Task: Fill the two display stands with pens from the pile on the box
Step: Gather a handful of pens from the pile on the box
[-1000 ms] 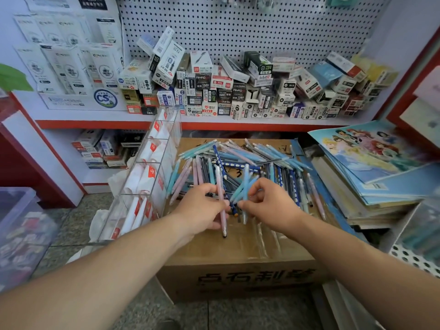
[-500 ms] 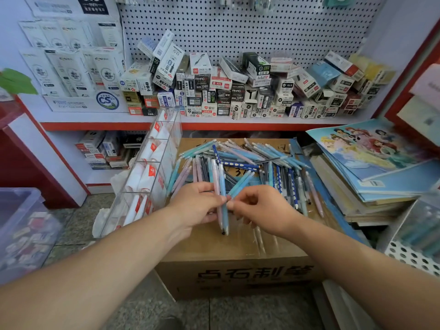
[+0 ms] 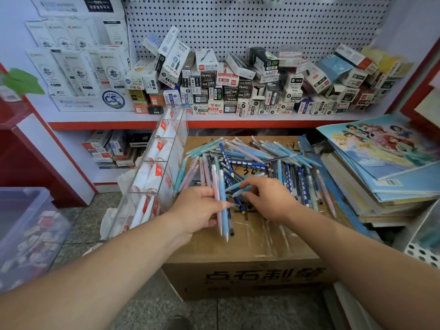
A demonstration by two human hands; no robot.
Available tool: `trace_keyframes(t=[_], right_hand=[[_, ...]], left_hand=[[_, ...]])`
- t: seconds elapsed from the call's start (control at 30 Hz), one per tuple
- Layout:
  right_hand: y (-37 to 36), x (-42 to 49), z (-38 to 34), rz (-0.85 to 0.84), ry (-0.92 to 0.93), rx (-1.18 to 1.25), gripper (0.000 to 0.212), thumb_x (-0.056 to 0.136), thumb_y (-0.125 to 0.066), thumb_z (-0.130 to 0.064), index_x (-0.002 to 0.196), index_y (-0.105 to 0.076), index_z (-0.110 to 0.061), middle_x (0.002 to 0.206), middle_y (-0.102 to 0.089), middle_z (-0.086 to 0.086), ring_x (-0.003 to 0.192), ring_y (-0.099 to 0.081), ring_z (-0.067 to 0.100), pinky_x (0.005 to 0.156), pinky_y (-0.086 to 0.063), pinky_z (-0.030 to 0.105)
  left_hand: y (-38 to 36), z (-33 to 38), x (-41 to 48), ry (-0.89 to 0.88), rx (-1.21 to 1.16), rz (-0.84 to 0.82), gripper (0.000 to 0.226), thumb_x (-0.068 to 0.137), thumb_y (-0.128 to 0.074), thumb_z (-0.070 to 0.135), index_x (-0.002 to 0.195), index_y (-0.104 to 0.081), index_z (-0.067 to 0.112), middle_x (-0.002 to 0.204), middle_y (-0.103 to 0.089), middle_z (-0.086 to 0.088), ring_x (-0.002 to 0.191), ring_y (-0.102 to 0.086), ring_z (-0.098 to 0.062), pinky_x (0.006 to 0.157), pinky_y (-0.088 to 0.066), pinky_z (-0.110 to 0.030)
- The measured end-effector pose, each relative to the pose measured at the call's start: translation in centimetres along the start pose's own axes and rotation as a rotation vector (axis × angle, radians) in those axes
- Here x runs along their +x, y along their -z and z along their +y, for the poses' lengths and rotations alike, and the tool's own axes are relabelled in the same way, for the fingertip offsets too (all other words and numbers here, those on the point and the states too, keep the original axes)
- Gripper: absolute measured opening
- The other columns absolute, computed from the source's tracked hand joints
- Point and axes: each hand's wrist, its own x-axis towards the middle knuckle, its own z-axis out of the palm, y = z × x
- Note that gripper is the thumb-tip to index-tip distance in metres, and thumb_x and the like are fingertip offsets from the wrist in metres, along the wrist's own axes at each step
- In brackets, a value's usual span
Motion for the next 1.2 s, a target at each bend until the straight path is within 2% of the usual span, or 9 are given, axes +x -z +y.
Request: trace_keyframes(t=[0.17, 0.33, 0.47, 0.57, 0.67, 0.83, 0.9, 1.03, 1.2], right_hand=[[0.5, -0.7, -0.3, 0.030, -0.067, 0.158, 0.010, 0.101, -0.060, -0.033, 0.101, -0.069, -0.030, 0.085, -0.068, -0.009, 0.072, -0.066, 0.019, 0.060, -0.054, 0.030], [0.7, -1.9, -0.5, 0.035, -0.137, 0.276, 0.010, 0.095, -0.070, -0.036, 0.089, -0.071, -0.028, 0.075, -0.068, -0.003, 0.062, -0.059, 0.011, 0.054, -0.046, 0.026], [1.2, -2.8, -0.5, 0.013, -0.242, 0.480, 0.011, 0.091, -0.076, -0.022, 0.093, -0.066, -0.018, 0.082, -0.074, 0.010, 0.065, -0.067, 0.016, 0.061, -0.057, 0.033], [1.7, -3.7, -1.1, -0.048, -0.288, 0.687, 0.027, 0.086, -0.081, -0.010, 0.101, -0.059, -0.008, 0.080, -0.072, 0.011, 0.062, -0.068, 0.016, 0.060, -0.057, 0.029], [2.1, -4.5, -1.9, -0.122, -0.245, 0.782, 0.030, 0.083, -0.082, -0.005, 0.105, -0.061, -0.006, 0.077, -0.072, 0.011, 0.065, -0.069, 0.018, 0.063, -0.057, 0.028], [1.9, -5.3, -2.7, -0.110, -0.154, 0.736, 0.020, 0.090, -0.077, -0.012, 0.106, -0.065, -0.010, 0.080, -0.075, 0.016, 0.068, -0.071, 0.023, 0.063, -0.057, 0.027], [1.7, -5.3, -2.7, -0.083, -0.139, 0.695, 0.018, 0.090, -0.078, -0.015, 0.103, -0.065, -0.010, 0.078, -0.075, 0.016, 0.067, -0.071, 0.023, 0.063, -0.060, 0.032], [1.1, -4.7, -2.9, -0.076, -0.080, 0.609, 0.019, 0.087, -0.081, -0.016, 0.097, -0.066, -0.009, 0.078, -0.072, 0.020, 0.064, -0.070, 0.024, 0.067, -0.064, 0.042], [0.7, -3.6, -3.1, -0.101, -0.005, 0.495, 0.020, 0.085, -0.083, -0.024, 0.089, -0.069, -0.011, 0.071, -0.072, 0.013, 0.062, -0.070, 0.026, 0.067, -0.062, 0.046]], left_hand=[[-0.2, 0.0, 0.4, -0.017, 0.016, -0.008, 0.015, 0.089, -0.076, 0.005, 0.097, -0.074, 0.017, 0.097, -0.079, -0.008, 0.099, -0.075, -0.024, 0.091, -0.061, -0.047], [-0.5, 0.0, 0.5, -0.028, 0.030, -0.028, 0.016, 0.091, -0.074, 0.006, 0.099, -0.072, 0.020, 0.099, -0.079, -0.006, 0.100, -0.075, -0.023, 0.093, -0.060, -0.046], [-0.7, -0.1, 0.4, -0.035, 0.038, -0.032, 0.018, 0.089, -0.076, 0.006, 0.102, -0.072, 0.019, 0.098, -0.079, -0.005, 0.099, -0.075, -0.023, 0.092, -0.061, -0.047], [-1.0, 0.0, 0.4, -0.032, 0.019, -0.034, 0.018, 0.089, -0.075, 0.005, 0.103, -0.072, 0.015, 0.101, -0.079, -0.009, 0.100, -0.075, -0.025, 0.092, -0.060, -0.048], [-1.4, 0.2, 0.4, -0.040, -0.031, -0.049, 0.019, 0.092, -0.072, 0.004, 0.108, -0.072, 0.013, 0.102, -0.079, -0.010, 0.097, -0.076, -0.026, 0.090, -0.062, -0.045], [-1.9, 0.2, 0.4, -0.077, -0.083, -0.054, 0.021, 0.096, -0.066, 0.005, 0.112, -0.072, 0.018, 0.101, -0.079, -0.005, 0.093, -0.077, -0.022, 0.079, -0.062, -0.036], [-1.9, 0.1, 0.4, -0.069, -0.116, -0.051, 0.021, 0.095, -0.069, 0.005, 0.112, -0.072, 0.016, 0.099, -0.079, -0.006, 0.090, -0.077, -0.022, 0.075, -0.061, -0.033], [-1.7, 0.0, 0.2, -0.041, -0.140, -0.012, 0.020, 0.090, -0.073, 0.000, 0.107, -0.072, 0.011, 0.091, -0.079, -0.009, 0.072, -0.076, -0.015, 0.058, -0.056, -0.022], [-0.9, -0.4, 0.4, 0.006, -0.127, 0.027, 0.023, 0.086, -0.077, 0.002, 0.107, -0.074, 0.011, 0.088, -0.079, -0.008, 0.073, -0.074, -0.017, 0.061, -0.056, -0.026]])
